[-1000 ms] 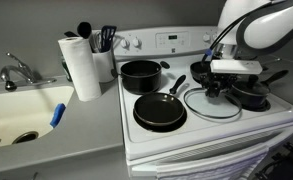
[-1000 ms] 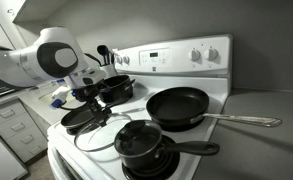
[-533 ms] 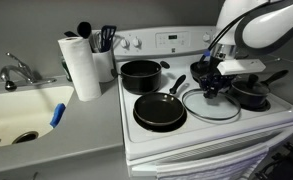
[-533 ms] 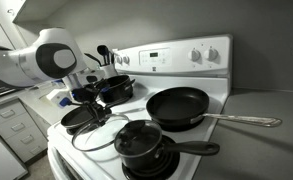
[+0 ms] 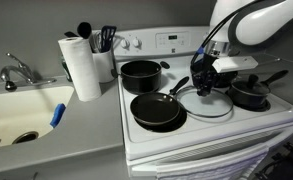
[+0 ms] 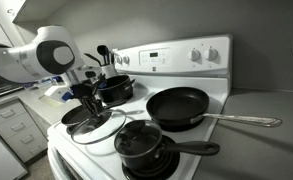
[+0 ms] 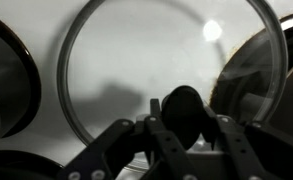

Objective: Cover the big pot with the lid on the stove

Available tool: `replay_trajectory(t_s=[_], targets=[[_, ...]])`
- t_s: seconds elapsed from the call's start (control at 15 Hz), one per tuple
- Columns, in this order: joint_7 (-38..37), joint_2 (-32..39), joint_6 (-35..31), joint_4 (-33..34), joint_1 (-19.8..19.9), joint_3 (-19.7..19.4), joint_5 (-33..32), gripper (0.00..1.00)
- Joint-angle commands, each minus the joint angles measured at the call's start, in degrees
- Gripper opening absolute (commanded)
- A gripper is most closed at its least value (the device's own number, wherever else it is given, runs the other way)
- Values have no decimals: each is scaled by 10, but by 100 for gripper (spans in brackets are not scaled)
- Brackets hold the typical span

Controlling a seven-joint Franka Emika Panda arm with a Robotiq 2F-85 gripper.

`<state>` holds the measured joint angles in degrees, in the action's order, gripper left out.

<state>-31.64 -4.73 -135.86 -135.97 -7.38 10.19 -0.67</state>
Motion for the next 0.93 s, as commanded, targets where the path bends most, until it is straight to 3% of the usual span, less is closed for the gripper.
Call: replay_trajectory(t_s=[0.0, 0.07, 0.2, 0.27, 0.53, 0.6, 0.67, 0.87], targets=[[-3, 1, 2, 2, 0, 0, 0, 14], [-4, 1, 2, 2, 0, 0, 0, 39], [-4, 2, 1, 2, 0, 0, 0, 39], [-4, 2, 1, 2, 0, 0, 0, 14], [-9, -9, 7, -1, -3, 0, 31, 14], [-5, 2, 1, 1, -1, -1, 19, 39], [-10, -1, 1, -1, 1, -1, 14, 14], [-10, -10, 4, -8, 10, -11, -6, 14]])
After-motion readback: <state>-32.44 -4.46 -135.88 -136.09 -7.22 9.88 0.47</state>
